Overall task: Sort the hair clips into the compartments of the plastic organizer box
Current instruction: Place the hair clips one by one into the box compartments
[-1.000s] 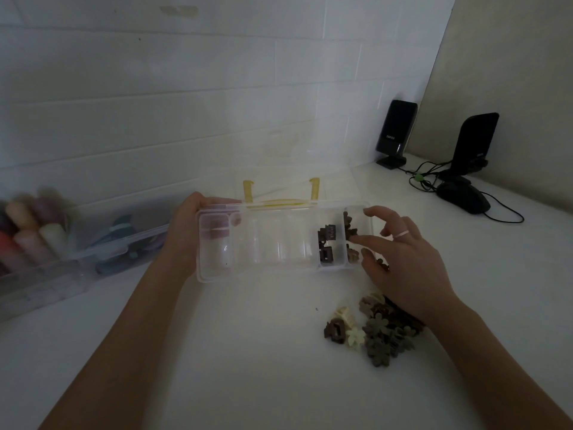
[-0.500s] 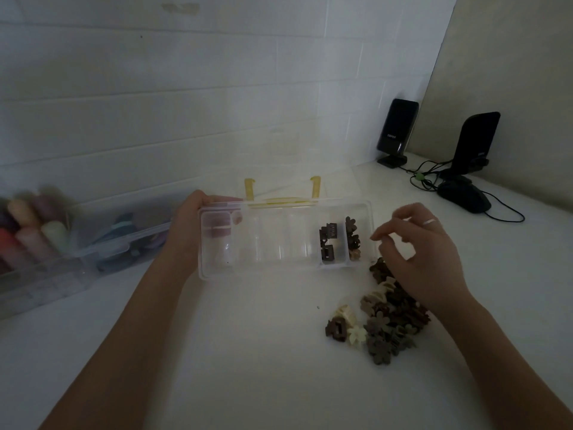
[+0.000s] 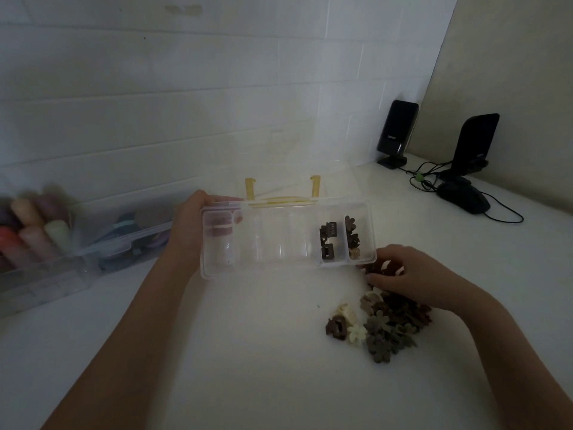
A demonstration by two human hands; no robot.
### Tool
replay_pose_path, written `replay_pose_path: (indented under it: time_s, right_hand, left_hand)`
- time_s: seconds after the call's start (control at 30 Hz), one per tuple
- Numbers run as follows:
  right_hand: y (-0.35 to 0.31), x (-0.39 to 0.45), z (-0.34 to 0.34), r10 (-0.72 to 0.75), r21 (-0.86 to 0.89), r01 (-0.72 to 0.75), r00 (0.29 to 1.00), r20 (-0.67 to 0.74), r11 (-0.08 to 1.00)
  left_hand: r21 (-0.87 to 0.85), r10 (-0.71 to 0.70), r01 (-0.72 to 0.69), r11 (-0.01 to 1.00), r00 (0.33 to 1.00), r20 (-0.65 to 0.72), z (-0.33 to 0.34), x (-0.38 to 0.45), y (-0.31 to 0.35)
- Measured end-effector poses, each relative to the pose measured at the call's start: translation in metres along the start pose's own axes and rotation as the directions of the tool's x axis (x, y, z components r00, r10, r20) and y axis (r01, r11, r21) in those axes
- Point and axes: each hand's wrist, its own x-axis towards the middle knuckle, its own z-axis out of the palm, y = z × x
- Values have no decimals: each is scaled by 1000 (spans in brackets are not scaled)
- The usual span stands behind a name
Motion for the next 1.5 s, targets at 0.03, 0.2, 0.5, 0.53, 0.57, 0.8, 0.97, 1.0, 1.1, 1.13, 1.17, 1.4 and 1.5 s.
replay_pose_path:
  time_s: [0.03,0.2,0.5,0.53,0.57,0.8,0.97,1.0,1.1,1.13,1.17,1.4,1.5]
  right_hand:
    - [-1,0,0,-11,20,11,1000,-3,1000]
    - [0,-3,-5,-29,109,31,999,-16,994]
    - [-1,-7,-13,39,339,-47,999,31,940]
    - [-1,-8,-14,78,383,-83,997,27,920]
    - [0,-8,-15,115,428,-113,993,21,897]
    - [0,-8,-19,235,533,-152,968,-91,832]
    - [-6,-6,-16,279,608,-81,930,-239,790]
    - [-8,-6,-15,276,642,-51,927,-256,765]
    - [-11,-6,-13,242,705,7,937,-253,709]
    - [-12,-6,-13,227,714,16,943,-244,700]
    - [-12,-7,-12,210,716,23,949,-235,698]
    - [-17,-1,-1,20,481,243,878,-479,842]
    - [-13,7,12,-222,-3,264,805,-550,965]
  left_hand:
    - [4,-1,1,1000,1000,0,0,1,0]
    - [35,-3,3,999,1000,1,-1,2,-2]
    - [68,14,-12,998,999,-29,-2,4,-2]
    - [68,15,-13,998,999,-30,-2,4,-2]
    - [64,17,-15,998,999,-31,-2,4,-2]
    - [77,15,-10,997,998,-60,-2,5,-3]
    - [117,7,1,993,998,-69,-4,8,-3]
    - [126,13,-4,992,998,-67,-5,9,-3]
    - [121,22,-14,993,998,-63,-5,11,-4]
    - [112,24,-18,994,998,-59,-5,11,-4]
    - [109,29,-23,994,998,-56,-4,11,-4]
    - [56,15,-13,998,999,-36,-4,11,-5]
    - [74,6,-2,997,998,-63,-5,12,-5]
